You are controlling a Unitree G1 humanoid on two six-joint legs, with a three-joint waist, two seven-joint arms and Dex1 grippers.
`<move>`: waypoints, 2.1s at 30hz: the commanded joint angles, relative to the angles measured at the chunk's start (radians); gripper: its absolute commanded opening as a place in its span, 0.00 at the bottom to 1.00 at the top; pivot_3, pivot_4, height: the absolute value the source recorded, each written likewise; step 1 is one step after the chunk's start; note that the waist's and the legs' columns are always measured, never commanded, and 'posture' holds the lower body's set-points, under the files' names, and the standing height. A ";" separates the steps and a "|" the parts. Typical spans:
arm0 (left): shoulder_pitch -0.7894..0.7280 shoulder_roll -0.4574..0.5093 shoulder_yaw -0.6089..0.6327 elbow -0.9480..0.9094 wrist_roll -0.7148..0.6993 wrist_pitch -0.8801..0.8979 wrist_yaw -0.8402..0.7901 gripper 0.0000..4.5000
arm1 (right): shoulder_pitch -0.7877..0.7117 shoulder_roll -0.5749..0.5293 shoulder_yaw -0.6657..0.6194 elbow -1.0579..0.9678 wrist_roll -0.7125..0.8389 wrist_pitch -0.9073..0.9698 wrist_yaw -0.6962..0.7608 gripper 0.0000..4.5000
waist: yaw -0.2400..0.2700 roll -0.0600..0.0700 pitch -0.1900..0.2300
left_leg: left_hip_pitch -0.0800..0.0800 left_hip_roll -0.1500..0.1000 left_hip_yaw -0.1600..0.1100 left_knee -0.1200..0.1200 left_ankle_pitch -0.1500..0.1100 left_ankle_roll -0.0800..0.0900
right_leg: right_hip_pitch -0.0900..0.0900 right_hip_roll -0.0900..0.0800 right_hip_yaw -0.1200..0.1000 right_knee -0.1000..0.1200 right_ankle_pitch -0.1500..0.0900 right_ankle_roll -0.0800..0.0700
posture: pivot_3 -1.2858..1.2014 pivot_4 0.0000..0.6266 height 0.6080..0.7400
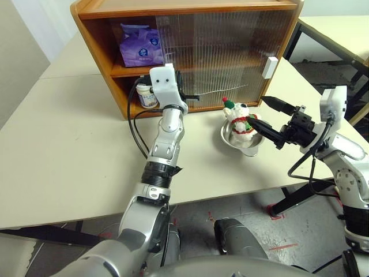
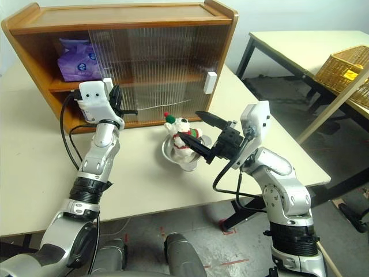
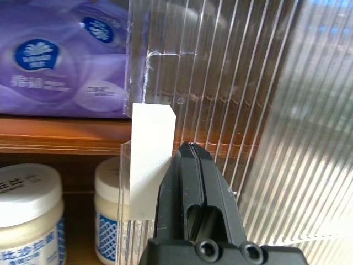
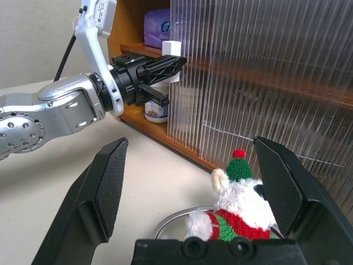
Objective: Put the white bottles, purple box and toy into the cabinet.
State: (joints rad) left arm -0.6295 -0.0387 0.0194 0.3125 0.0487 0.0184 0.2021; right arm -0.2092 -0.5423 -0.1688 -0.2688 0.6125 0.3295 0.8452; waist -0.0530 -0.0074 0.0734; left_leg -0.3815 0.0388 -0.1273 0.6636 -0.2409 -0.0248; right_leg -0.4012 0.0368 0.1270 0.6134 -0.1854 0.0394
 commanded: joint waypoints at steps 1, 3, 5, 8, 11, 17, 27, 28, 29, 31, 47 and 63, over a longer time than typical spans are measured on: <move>0.007 0.015 0.030 -0.007 0.013 0.018 0.036 0.01 | -0.009 -0.004 0.013 0.004 -0.008 0.000 0.004 1.00 | 0.000 0.000 0.000 | 0.000 0.000 0.000 0.000 0.000 0.000 | 0.000 0.000 0.000 0.000 0.000 0.000 | 0.49 0.11 1.00; 0.008 0.027 0.033 -0.011 0.021 0.016 0.044 0.01 | -0.010 -0.004 0.012 0.007 -0.008 0.000 0.006 1.00 | 0.000 0.000 0.000 | 0.000 0.000 0.000 0.000 0.000 0.000 | 0.000 0.000 0.000 0.000 0.000 0.000 | 0.49 0.11 1.00; 0.011 0.036 0.033 -0.017 0.027 0.017 0.050 0.01 | -0.011 -0.004 0.012 0.009 -0.008 -0.001 0.008 1.00 | 0.000 0.000 0.000 | 0.000 0.000 0.000 0.000 0.000 0.000 | 0.000 0.000 0.000 0.000 0.000 0.000 | 0.49 0.11 1.00; 0.026 0.048 0.039 -0.034 0.031 0.021 0.058 0.01 | -0.014 -0.003 0.015 0.013 -0.009 -0.002 0.012 1.00 | 0.000 0.000 0.000 | 0.000 0.000 0.000 0.000 0.000 0.000 | 0.000 0.000 0.000 0.000 0.000 0.000 | 0.49 0.11 1.00; 0.032 0.055 0.043 -0.046 0.034 0.024 0.064 0.01 | -0.018 -0.002 0.017 0.019 -0.010 -0.004 0.015 1.00 | 0.001 0.000 0.000 | 0.000 0.000 0.000 0.000 0.000 0.000 | 0.000 0.000 0.000 0.000 0.000 0.000 | 0.49 0.10 1.00; 0.046 0.070 0.060 -0.061 0.033 0.028 0.066 0.01 | -0.025 0.002 0.024 0.032 -0.015 -0.010 0.028 1.00 | 0.004 0.000 0.000 | 0.000 0.000 0.000 0.000 0.000 0.000 | 0.000 0.000 0.000 0.000 0.000 0.000 | 0.50 0.10 1.00; 0.091 0.105 0.079 -0.105 0.028 0.037 0.051 0.01 | -0.035 0.012 0.035 0.065 -0.028 -0.032 0.055 1.00 | 0.012 0.000 0.000 | 0.000 0.000 0.000 0.000 0.000 0.000 | 0.000 0.001 0.000 0.001 0.000 0.000 | 0.51 0.10 1.00; 0.097 0.108 0.080 -0.108 0.026 0.036 0.049 0.01 | -0.035 0.013 0.036 0.066 -0.028 -0.032 0.057 1.00 | 0.013 0.000 0.000 | 0.000 0.000 0.000 0.000 0.000 0.000 | 0.000 0.001 0.000 0.001 0.000 0.000 | 0.51 0.10 1.00; 0.105 0.112 0.083 -0.111 0.024 0.035 0.046 0.01 | -0.036 0.014 0.037 0.067 -0.029 -0.033 0.058 1.00 | 0.015 0.000 0.000 | 0.000 0.000 0.000 0.000 0.000 0.000 | 0.000 0.001 0.000 0.001 0.000 0.000 | 0.51 0.09 1.00; 0.121 0.120 0.090 -0.112 0.022 0.031 0.039 0.01 | -0.039 0.016 0.038 0.067 -0.030 -0.032 0.058 1.00 | 0.018 0.000 0.000 | 0.000 0.000 0.000 0.000 0.000 0.000 | 0.000 0.001 0.000 0.001 0.000 0.000 | 0.51 0.09 1.00; 0.103 0.193 0.148 -0.035 0.006 -0.019 0.030 0.01 | -0.048 0.017 0.044 0.059 -0.026 -0.019 0.054 1.00 | 0.035 0.000 0.000 | 0.000 0.000 0.000 0.000 0.000 0.000 | 0.000 0.001 0.000 0.002 0.000 -0.001 | 0.51 0.10 1.00; 0.110 0.218 0.128 -0.026 -0.018 -0.050 -0.026 0.01 | -0.069 0.019 0.053 0.062 -0.026 -0.003 0.048 1.00 | 0.034 0.000 0.000 | 0.001 0.000 0.000 -0.001 0.000 0.000 | -0.001 0.002 -0.001 0.002 0.000 -0.002 | 0.52 0.11 1.00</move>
State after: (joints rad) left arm -0.5214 0.1701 0.1561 0.2728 0.0489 -0.0128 0.2337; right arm -0.2692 -0.5230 -0.1301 -0.2083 0.5886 0.3132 0.8964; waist -0.0193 -0.0074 0.0737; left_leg -0.3808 0.0390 -0.1273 0.6622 -0.2407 -0.0247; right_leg -0.4023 0.0386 0.1265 0.6156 -0.1849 0.0375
